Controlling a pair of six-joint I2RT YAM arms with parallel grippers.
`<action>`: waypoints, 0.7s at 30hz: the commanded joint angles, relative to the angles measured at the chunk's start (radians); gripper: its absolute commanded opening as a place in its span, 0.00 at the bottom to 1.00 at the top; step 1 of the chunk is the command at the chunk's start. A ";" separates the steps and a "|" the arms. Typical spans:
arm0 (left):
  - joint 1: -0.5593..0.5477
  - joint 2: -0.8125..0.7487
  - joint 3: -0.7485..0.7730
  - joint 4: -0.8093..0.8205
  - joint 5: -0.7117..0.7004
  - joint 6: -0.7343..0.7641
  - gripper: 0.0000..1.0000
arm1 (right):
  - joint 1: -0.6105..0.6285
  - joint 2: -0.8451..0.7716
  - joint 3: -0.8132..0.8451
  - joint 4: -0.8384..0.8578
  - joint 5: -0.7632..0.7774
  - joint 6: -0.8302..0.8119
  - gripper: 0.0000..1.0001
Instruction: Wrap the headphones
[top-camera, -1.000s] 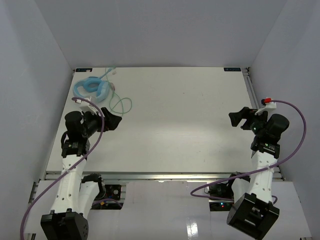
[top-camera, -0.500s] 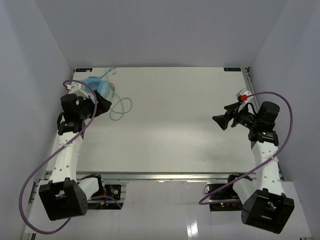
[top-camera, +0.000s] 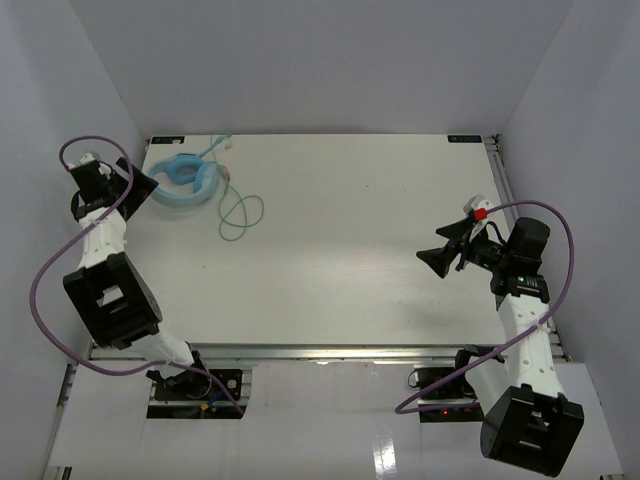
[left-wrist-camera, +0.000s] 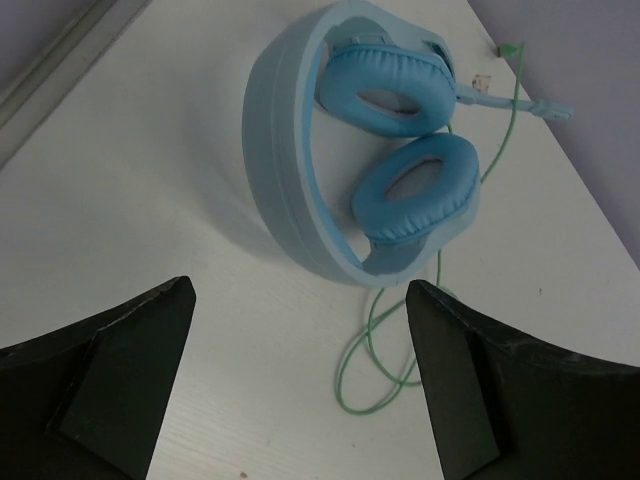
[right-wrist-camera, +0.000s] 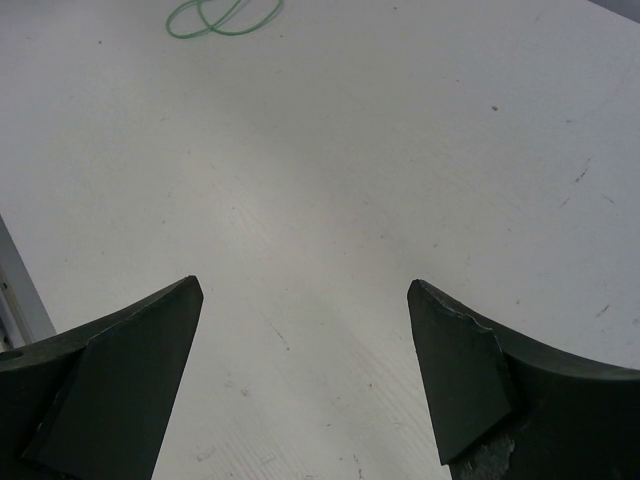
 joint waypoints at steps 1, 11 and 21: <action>0.001 0.135 0.182 -0.032 -0.042 0.096 0.98 | 0.002 -0.018 0.009 0.032 -0.031 0.009 0.90; -0.040 0.470 0.578 -0.204 -0.148 0.227 0.98 | 0.003 0.005 0.021 0.012 -0.048 0.016 0.90; -0.130 0.593 0.692 -0.253 -0.212 0.269 0.96 | 0.008 0.026 0.041 -0.023 -0.046 0.002 0.90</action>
